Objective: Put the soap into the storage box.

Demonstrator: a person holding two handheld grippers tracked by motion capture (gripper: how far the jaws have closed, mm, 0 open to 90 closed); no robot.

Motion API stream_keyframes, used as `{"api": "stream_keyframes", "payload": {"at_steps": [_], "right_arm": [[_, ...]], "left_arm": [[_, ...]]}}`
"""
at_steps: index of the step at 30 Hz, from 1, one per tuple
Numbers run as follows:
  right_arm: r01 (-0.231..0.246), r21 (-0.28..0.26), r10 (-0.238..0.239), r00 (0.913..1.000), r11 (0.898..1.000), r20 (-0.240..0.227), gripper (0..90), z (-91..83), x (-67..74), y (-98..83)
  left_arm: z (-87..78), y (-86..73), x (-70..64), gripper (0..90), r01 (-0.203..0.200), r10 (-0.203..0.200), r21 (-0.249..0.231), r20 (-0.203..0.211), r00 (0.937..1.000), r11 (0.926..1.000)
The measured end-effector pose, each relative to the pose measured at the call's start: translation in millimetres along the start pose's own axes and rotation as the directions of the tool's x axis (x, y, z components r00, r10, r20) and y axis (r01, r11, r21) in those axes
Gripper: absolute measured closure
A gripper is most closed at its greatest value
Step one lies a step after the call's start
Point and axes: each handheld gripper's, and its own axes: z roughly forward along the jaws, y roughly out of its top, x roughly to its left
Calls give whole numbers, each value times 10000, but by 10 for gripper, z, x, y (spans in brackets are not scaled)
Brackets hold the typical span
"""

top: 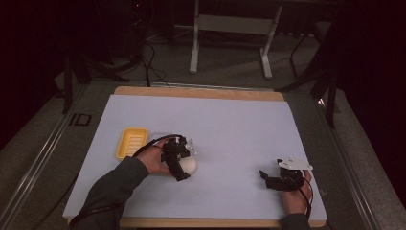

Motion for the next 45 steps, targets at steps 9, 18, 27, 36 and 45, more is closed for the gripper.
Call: {"api": "stream_keyframes", "payload": {"at_steps": [9, 18, 27, 36, 45], "right_arm": [[3, -7, -3, 10000, 10000, 22, 140, -1, 1, 0], [-12, -3, 12, 10000, 10000, 31, 140, -2, 2, 0], [14, -7, -14, 10000, 10000, 46, 140, -1, 3, -1], [-3, -14, 3, 10000, 10000, 37, 140, -3, 2, -1], [-4, -12, 4, 10000, 10000, 34, 139, -2, 2, -1]], "left_arm": [[42, 52, 26, 23, -22, 19, 216, 113, 9999, 9998], [140, 79, 69, 25, 34, -53, 661, 289, 9996, 9978], [188, 108, 86, 71, -108, 74, 921, 370, 9993, 9957], [228, 153, 99, 137, -302, 208, 1250, 761, 9969, 9917], [281, 208, 96, 150, -516, 380, 1635, 856, 9956, 9852]]}}
